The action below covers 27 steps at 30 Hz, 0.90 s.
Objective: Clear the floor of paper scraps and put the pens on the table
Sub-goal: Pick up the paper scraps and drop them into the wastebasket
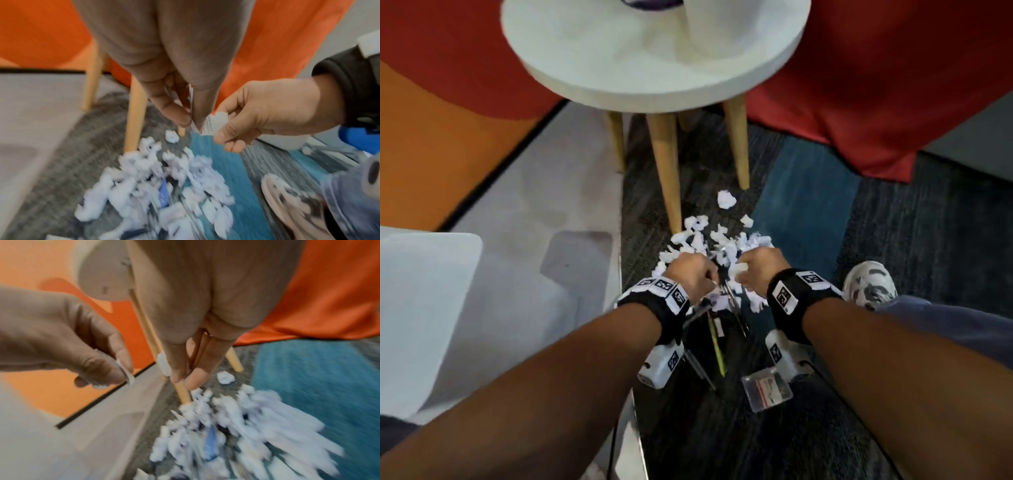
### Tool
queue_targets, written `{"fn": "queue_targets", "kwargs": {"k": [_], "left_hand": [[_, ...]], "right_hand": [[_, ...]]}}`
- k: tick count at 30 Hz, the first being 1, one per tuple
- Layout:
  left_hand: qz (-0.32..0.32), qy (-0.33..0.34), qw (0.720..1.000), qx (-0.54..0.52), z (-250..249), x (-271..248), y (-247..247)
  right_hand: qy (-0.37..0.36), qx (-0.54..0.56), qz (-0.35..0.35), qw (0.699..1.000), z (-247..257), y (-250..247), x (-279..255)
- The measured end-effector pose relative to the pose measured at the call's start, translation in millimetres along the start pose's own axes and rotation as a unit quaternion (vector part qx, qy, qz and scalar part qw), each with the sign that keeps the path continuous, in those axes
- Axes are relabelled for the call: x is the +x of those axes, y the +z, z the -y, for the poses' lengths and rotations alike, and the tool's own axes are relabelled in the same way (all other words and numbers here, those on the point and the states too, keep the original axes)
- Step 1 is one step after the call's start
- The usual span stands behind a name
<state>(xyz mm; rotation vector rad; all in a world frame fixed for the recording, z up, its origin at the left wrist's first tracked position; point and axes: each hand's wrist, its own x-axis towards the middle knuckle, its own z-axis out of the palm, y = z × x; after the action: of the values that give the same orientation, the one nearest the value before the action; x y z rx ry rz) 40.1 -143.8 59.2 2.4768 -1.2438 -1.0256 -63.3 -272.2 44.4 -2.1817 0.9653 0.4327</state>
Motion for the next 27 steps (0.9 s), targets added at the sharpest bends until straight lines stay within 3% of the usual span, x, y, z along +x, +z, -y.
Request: {"fn": "queue_targets", "kwargs": {"k": [7, 11, 14, 19, 23, 27], "left_hand": [[-0.172, -0.066, 0.983, -0.014, 66.8, -108.9, -110.4], [-0.244, -0.111, 0.963, -0.03, 115.0, -174.0, -142.3], [-0.278, -0.159, 0.947, -0.018, 157.0, -217.9, -150.3], [-0.285, -0.247, 0.924, -0.057, 218.7, -252.6, -135.9], [-0.292, -0.275, 0.913, -0.071, 237.8, -250.8, -130.0], [-0.244, -0.285, 0.925, -0.052, 240.8, -243.0, -127.8]], "right_hand": [[-0.203, -0.072, -0.01, 0.977, 173.3, -0.7, -38.7], [-0.31, -0.119, -0.011, 0.943, 263.0, 21.4, -57.6], [-0.347, -0.135, 0.008, 0.928, 312.9, 45.3, -67.7], [-0.359, -0.131, 0.026, 0.924, 357.7, 96.8, -68.7], [-0.359, -0.158, 0.025, 0.92, 368.1, 123.3, -67.6], [-0.343, -0.184, 0.034, 0.921, 362.3, 125.9, -63.5]]}}
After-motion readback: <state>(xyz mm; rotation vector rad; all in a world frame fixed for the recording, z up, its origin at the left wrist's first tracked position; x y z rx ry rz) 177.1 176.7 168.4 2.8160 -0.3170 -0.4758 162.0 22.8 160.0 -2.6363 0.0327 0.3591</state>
